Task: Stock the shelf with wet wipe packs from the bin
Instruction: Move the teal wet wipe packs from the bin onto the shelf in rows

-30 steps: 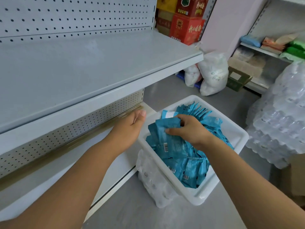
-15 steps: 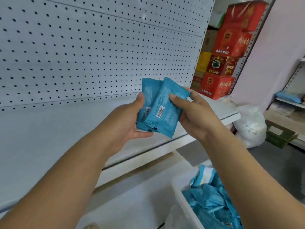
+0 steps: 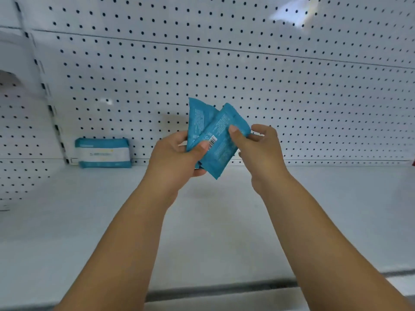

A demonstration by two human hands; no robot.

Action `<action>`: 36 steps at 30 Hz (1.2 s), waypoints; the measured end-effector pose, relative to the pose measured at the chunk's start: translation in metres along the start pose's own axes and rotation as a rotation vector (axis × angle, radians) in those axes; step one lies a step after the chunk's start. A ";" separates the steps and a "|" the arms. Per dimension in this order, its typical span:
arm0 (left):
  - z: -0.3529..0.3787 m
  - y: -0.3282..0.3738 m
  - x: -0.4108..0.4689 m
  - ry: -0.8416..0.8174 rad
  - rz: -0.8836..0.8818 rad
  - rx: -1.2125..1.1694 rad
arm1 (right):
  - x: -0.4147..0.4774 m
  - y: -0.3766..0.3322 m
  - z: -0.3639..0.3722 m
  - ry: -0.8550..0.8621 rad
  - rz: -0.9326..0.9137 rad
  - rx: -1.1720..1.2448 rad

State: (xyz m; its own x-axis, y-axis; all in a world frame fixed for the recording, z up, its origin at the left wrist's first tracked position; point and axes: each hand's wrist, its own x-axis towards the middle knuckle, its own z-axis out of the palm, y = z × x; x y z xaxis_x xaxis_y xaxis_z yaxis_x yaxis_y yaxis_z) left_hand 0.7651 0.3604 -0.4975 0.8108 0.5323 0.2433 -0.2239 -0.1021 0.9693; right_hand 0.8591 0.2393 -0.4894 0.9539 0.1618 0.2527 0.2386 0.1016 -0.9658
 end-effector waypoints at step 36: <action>-0.067 -0.045 -0.007 0.083 -0.314 -0.314 | -0.033 0.045 0.042 -0.206 0.301 0.426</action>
State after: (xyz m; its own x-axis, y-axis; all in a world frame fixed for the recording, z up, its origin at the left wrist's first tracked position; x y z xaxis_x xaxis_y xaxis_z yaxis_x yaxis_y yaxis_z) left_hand 0.7333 0.4171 -0.5458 0.8226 0.5635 -0.0766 -0.1378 0.3282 0.9345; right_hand 0.8312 0.2799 -0.5390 0.9031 0.4291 0.0170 -0.1739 0.4017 -0.8991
